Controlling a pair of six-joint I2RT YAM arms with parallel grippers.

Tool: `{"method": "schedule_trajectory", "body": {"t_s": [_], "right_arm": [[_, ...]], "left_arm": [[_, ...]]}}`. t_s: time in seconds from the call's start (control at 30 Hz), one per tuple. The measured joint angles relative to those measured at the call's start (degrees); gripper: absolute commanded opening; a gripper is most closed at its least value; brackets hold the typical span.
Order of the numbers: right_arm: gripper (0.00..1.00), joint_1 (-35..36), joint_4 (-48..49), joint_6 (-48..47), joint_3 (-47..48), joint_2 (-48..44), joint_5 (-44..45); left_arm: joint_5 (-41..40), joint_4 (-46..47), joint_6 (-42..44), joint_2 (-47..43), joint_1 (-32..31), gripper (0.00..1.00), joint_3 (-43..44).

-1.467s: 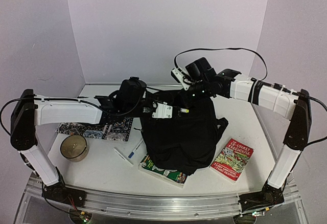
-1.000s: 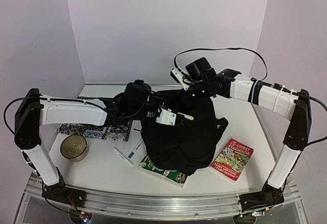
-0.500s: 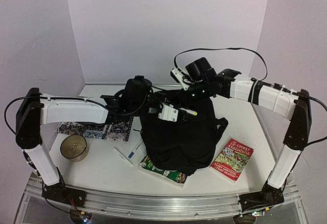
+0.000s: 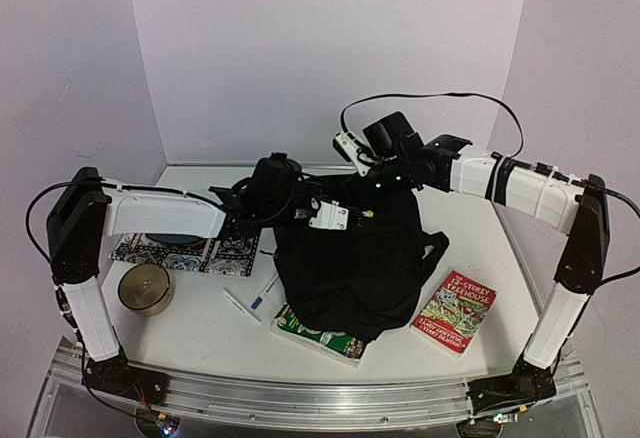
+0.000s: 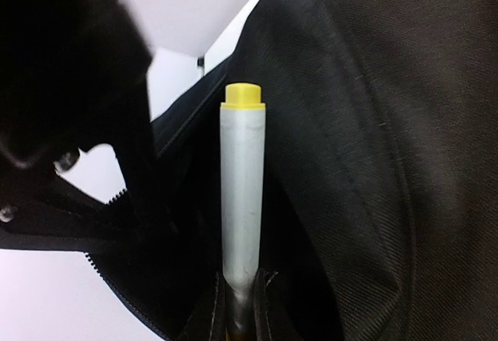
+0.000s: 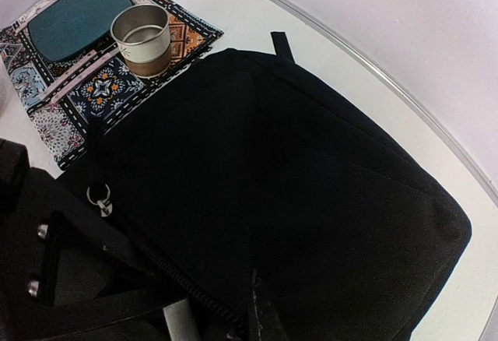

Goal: Pack the student bag
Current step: Place the pen in the lower front pocket of the bag.

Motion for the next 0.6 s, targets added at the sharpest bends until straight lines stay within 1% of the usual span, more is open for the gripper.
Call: {"method": "schedule_trajectory", "body": {"t_s": [0.13, 0.33, 0.53, 0.6], "right_arm": [[0.0, -0.41, 0.22, -0.02, 0.0, 0.0, 0.18], [0.0, -1.8, 0.82, 0.01, 0.0, 0.0, 0.55], [0.0, -1.92, 1.28, 0.01, 0.0, 0.0, 0.91], [0.0, -1.92, 1.38, 0.0, 0.0, 0.0, 1.01]], "left_arm": [[-3.26, -0.17, -1.74, 1.31, -0.21, 0.03, 1.45], [-6.95, -0.84, -4.35, 2.63, -0.7, 0.15, 3.25], [-7.97, -1.36, -6.06, 2.64, -0.93, 0.44, 3.29], [-7.84, -1.64, -6.72, 2.64, -0.93, 0.47, 3.28]]}}
